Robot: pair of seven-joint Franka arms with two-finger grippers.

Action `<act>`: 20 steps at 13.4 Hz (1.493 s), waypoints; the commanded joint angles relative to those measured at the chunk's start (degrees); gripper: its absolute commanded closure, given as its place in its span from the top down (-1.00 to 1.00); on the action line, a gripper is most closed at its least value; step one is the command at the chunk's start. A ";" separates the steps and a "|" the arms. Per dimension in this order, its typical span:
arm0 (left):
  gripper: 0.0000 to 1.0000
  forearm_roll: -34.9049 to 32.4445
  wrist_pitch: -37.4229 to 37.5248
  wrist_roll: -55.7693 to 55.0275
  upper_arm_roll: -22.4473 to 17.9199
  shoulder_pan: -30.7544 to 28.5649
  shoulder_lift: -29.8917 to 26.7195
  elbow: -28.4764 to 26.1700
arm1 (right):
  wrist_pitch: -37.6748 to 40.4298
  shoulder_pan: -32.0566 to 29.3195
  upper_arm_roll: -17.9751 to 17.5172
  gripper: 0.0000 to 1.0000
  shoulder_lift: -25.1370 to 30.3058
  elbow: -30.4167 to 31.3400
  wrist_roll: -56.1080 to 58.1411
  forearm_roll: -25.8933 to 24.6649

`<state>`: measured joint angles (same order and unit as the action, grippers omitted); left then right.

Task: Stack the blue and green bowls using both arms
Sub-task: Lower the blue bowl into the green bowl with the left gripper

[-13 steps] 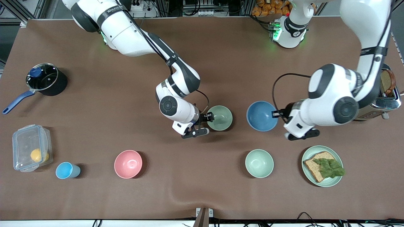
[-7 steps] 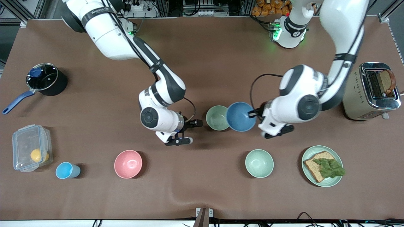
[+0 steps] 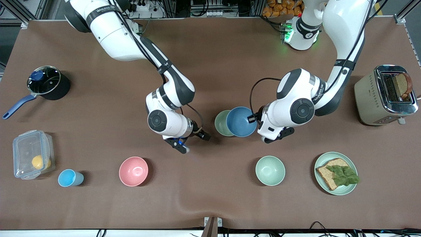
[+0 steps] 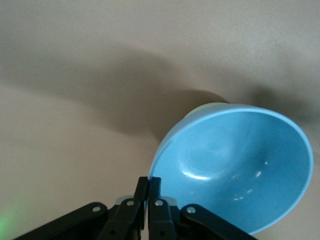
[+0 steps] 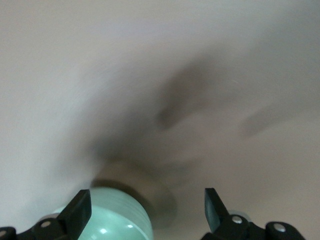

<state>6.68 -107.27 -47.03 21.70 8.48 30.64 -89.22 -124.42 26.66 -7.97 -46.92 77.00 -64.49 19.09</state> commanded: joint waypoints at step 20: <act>-1.00 1.15 -10.41 -6.06 -0.17 4.78 4.16 -4.47 | -12.86 4.09 -0.29 1.00 -5.47 -0.45 -20.15 5.52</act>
<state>6.68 -116.25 -52.10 21.77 12.53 34.38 -93.50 -136.14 30.19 -8.19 -51.70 77.10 -83.96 23.18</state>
